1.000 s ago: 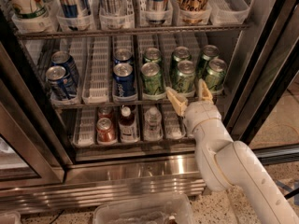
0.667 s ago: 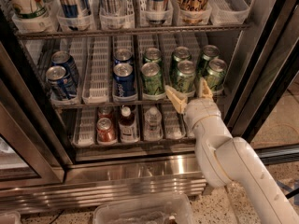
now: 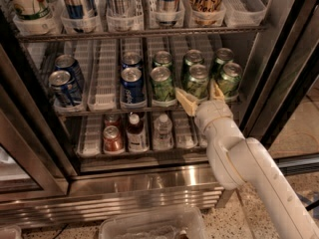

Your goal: Pick green can from middle shelf of fridge

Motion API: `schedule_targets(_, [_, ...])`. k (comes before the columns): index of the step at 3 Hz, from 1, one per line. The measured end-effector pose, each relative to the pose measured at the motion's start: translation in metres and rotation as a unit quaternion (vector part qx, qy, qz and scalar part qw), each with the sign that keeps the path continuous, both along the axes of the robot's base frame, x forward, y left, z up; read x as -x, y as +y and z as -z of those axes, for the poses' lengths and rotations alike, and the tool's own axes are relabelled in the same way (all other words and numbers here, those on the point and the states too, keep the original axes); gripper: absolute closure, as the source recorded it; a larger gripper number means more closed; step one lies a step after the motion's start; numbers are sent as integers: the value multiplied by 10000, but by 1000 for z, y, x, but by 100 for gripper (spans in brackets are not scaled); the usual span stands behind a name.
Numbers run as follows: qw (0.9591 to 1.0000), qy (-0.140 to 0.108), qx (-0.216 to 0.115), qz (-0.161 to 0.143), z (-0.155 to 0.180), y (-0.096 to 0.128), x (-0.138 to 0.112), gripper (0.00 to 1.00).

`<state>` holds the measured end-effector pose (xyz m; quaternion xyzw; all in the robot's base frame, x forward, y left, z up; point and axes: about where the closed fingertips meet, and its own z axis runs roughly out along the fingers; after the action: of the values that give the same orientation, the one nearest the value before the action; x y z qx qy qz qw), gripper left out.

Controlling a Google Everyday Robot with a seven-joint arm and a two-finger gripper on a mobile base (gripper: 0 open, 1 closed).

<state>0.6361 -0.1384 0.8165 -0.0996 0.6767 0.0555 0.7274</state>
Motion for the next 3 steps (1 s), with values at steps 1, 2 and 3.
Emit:
schedule_targets(1, [10000, -72, 4, -12, -6, -1, -13, 24])
schedule_targets(2, [9998, -191, 10, 6, -14, -4, -22, 21])
schedule_targets(3, [9998, -192, 8, 7, -15, -4, -22, 39])
